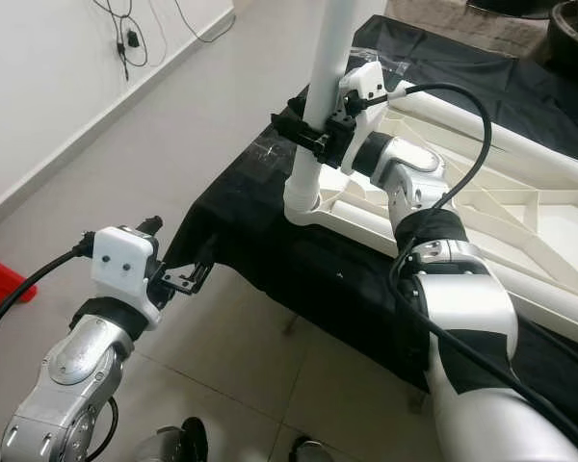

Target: Building children table

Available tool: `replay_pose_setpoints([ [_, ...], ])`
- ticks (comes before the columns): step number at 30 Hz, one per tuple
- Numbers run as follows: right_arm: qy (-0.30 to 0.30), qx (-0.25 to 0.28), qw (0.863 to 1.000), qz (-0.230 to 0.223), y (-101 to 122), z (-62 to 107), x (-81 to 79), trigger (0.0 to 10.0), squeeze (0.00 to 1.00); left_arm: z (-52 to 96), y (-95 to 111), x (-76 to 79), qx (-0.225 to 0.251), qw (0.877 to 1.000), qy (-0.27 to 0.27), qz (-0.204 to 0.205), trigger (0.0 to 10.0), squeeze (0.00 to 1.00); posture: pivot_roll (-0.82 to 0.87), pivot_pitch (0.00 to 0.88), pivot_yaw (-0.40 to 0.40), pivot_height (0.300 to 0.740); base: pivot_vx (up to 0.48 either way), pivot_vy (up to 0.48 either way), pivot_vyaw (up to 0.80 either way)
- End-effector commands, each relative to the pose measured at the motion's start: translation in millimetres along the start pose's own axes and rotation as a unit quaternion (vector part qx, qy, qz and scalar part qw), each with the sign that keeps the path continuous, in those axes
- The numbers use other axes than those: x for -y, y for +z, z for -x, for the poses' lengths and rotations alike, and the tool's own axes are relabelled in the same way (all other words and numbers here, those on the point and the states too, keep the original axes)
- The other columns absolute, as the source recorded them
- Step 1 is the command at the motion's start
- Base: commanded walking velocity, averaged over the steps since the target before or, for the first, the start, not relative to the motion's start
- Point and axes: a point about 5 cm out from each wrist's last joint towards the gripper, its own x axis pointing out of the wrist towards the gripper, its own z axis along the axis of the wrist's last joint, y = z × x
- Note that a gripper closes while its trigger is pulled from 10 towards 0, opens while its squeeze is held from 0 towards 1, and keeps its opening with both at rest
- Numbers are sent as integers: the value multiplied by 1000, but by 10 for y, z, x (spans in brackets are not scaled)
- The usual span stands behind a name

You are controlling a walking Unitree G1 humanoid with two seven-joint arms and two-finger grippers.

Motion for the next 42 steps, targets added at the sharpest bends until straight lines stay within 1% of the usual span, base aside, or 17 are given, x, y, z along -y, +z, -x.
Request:
replay_pose_setpoints([
  [1, -2, -27, 1000, 3, -84, 26, 2, 10000, 0, 39, -14, 10, -7, 1000, 2, -2, 10000, 0, 60, 261, -80, 740, 0, 0, 0],
  [3, -37, -26, 999, 10, -68, 33, 46, 10000, 0, 42, -16, 19, -7, 1000, 1, -1, 10000, 0, 58, 262, -81, 740, 0, 0, 0],
  [5, -52, -24, 998, 13, -57, 36, 64, 10000, 0, 42, -17, 25, -8, 1000, 1, -1, 10000, 0, 58, 263, -81, 740, 0, 0, 0],
  [9, -50, -22, 998, 8, -54, 33, 63, 10000, 0, 43, -17, 31, -8, 1000, 0, -2, 10000, 0, 58, 265, -81, 740, 0, 0, 0],
  [11, -11, -36, 999, 3, -104, 35, 14, 10000, 0, 44, -22, 34, -8, 1000, 0, -3, 10000, 0, 56, 267, -83, 740, 0, 0, 0],
  [13, -11, -36, 999, 3, -104, 35, 14, 10000, 0, 44, -22, 34, -8, 1000, 0, -3, 10000, 0, 56, 267, -83, 740, 0, 0, 0],
  [15, 29, -52, 998, -11, -163, 60, -28, 10000, 0, 44, -27, 35, -9, 1000, 1, -3, 10000, 0, 56, 268, -83, 740, 0, 0, 0],
  [17, 49, -59, 997, -19, -185, 80, -43, 10000, 0, 45, -29, 35, -10, 1000, 1, -3, 10000, 0, 53, 267, -83, 740, 0, 0, 0],
  [22, 48, -67, 997, -14, -203, 99, -37, 10000, 0, 47, -30, 35, -10, 1000, 1, -4, 10000, 0, 53, 267, -83, 740, 0, 0, 0],
  [29, 43, -60, 997, -14, -182, 91, -29, 10000, 0, 51, -33, 37, -11, 1000, 1, -3, 10000, 0, 53, 269, -81, 740, 0, 0, 0],
  [31, 61, -51, 996, -32, -172, 77, -51, 10000, 0, 51, -31, 40, -11, 1000, 1, -3, 10000, 0, 51, 268, -81, 740, 0, 0, 0],
  [33, 61, -51, 996, -32, -172, 77, -51, 10000, 0, 51, -31, 40, -11, 1000, 1, -3, 10000, 0, 51, 268, -81, 740, 0, 0, 0],
  [36, 84, -44, 994, -56, -189, 62, -90, 10000, 0, 50, -29, 41, -10, 1000, 1, -3, 10000, 0, 53, 269, -82, 740, 0, 0, 0],
  [37, 95, -37, 992, -72, -205, 54, -112, 10000, 0, 51, -29, 41, -11, 1000, 1, -3, 10000, 0, 53, 269, -82, 740, 0, 0, 0],
  [38, 95, -37, 992, -72, -205, 54, -112, 10000, 0, 51, -29, 41, -11, 1000, 1, -3, 10000, 0, 53, 269, -82, 740, 0, 0, 0],
  [39, 100, -26, 991, -89, -213, 44, -128, 10000, 0, 54, -28, 43, -11, 1000, 1, -3, 10000, 0, 61, 269, -85, 740, 0, 0, 0],
  [42, 102, -13, 989, -102, -216, 34, -139, 10000, 0, 62, -29, 42, -11, 1000, 2, -3, 10000, 0, 63, 267, -86, 740, 0, 0, 0],
])
